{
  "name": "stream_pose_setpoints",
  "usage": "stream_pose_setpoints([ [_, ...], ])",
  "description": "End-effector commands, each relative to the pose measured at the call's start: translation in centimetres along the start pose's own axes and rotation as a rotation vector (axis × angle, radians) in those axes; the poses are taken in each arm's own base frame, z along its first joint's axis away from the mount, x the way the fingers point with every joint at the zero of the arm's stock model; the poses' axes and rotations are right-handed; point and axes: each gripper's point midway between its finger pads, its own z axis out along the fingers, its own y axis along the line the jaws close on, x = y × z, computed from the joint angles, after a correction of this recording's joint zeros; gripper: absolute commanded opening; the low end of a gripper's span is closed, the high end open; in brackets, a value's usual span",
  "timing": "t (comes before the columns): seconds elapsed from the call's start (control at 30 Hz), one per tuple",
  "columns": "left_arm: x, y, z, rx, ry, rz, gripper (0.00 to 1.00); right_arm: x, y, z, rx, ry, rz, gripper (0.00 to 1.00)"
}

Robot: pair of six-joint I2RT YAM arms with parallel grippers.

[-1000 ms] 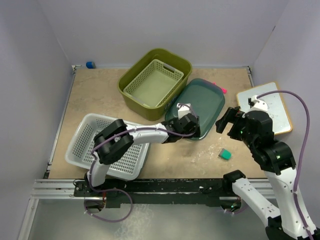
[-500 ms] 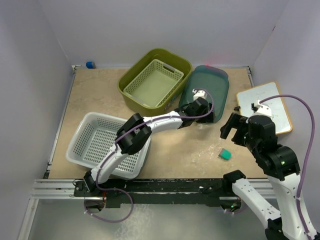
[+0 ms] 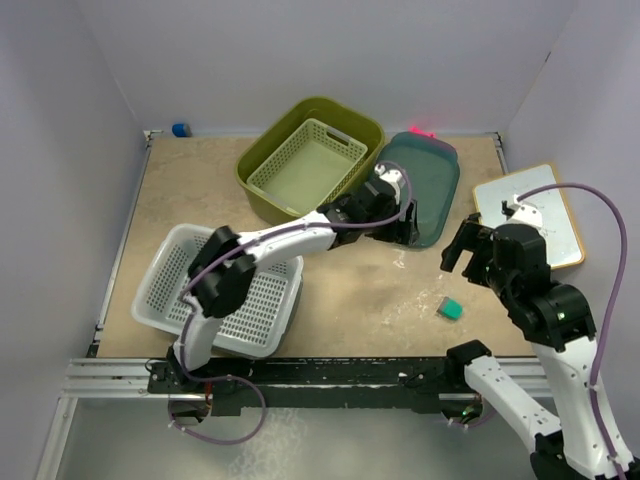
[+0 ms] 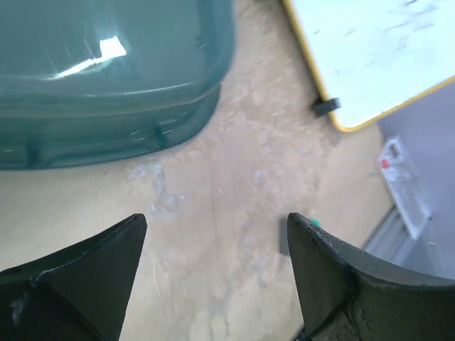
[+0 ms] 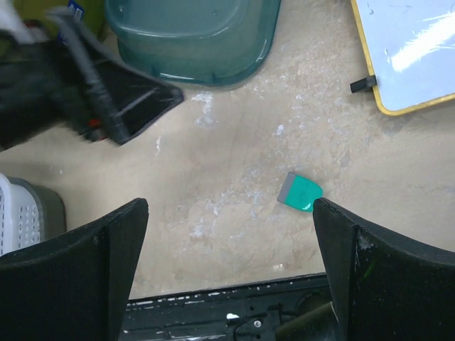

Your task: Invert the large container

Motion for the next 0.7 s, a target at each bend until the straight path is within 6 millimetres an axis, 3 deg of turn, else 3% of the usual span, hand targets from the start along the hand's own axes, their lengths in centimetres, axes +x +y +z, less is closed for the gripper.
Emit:
stream_pose_setpoints([
  [0.0,-7.5,-1.7,-9.4,-0.085,-0.186,0.067,0.77,-2.4,2.5,1.7,-0.053,-0.039,0.017,1.0],
  [0.07,-8.0,0.8,-8.8,-0.151,-0.189,0.027,0.77,-2.9,3.7,2.1,-0.087,-0.029,0.023,1.0],
  [0.2,-8.7,2.6,-5.8,-0.213,-0.208,0.014,0.77,-3.4,4.4,1.7,-0.113,-0.027,0.036,1.0],
  [0.43,-10.8,6.1,-2.1,-0.36,-0.274,0.023,0.78,-3.8,1.3,-0.5,-0.026,-0.094,0.015,1.0],
  [0.57,-10.6,8.5,-0.9,-0.427,-0.284,0.023,0.78,-3.9,0.1,-1.1,0.02,-0.105,-0.01,1.0],
  [0.67,-10.7,9.1,-0.2,-0.407,-0.29,0.026,0.78,-3.9,-0.1,-1.2,0.028,-0.11,-0.025,1.0],
])
